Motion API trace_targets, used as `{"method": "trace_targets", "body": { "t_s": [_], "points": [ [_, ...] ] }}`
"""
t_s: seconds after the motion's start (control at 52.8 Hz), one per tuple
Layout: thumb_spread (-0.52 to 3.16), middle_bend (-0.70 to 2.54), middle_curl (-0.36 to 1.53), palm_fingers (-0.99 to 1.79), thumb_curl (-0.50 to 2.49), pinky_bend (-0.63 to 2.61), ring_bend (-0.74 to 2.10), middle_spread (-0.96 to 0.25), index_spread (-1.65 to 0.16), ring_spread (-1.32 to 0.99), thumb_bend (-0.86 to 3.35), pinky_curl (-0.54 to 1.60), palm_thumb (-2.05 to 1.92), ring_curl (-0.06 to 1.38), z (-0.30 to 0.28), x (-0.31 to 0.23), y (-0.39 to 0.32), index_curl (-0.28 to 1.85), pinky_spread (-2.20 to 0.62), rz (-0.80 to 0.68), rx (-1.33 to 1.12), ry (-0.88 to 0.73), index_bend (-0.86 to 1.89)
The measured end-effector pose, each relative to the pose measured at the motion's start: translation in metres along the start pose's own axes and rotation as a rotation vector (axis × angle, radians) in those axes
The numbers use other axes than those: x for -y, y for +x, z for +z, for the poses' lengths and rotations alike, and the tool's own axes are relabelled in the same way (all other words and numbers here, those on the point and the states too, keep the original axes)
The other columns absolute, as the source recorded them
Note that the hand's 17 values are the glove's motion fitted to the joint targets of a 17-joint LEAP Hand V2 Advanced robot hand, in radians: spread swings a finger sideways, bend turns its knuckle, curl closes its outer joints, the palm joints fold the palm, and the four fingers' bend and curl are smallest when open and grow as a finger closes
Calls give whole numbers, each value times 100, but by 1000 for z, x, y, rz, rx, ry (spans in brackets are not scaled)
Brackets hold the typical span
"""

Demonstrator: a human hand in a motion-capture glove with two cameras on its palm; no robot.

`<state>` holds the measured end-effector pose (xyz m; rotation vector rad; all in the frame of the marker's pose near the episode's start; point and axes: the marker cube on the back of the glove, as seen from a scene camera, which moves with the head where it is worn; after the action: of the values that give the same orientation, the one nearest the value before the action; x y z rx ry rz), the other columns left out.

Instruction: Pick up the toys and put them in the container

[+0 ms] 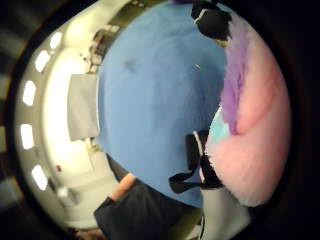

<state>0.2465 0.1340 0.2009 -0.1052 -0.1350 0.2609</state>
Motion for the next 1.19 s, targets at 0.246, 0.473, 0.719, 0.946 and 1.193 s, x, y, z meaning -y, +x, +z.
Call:
{"method": "trace_targets", "body": {
  "t_s": [0.246,0.473,0.719,0.946,1.193],
  "points": [
    [144,34,40,61,33,74,52,-25,-38,-51,23,37,49,30,-13,-13,-7,27,-33,-43,-71,170,13],
    [109,61,52,136,49,69,89,-32,-37,-47,17,38,59,44,-18,4,-11,34,-45,-71,-73,69,20],
    [90,89,63,137,63,77,108,-30,-32,-41,14,43,59,53,-68,36,-52,49,-46,-111,-49,15,50],
    [77,99,66,129,75,85,117,-26,-26,-38,13,47,57,56,-175,66,-165,60,-46,-235,-60,162,66],
    [69,104,67,124,87,89,122,-23,-23,-37,14,49,56,56,-259,60,-346,66,-46,-618,-139,286,70]
  ]
}}
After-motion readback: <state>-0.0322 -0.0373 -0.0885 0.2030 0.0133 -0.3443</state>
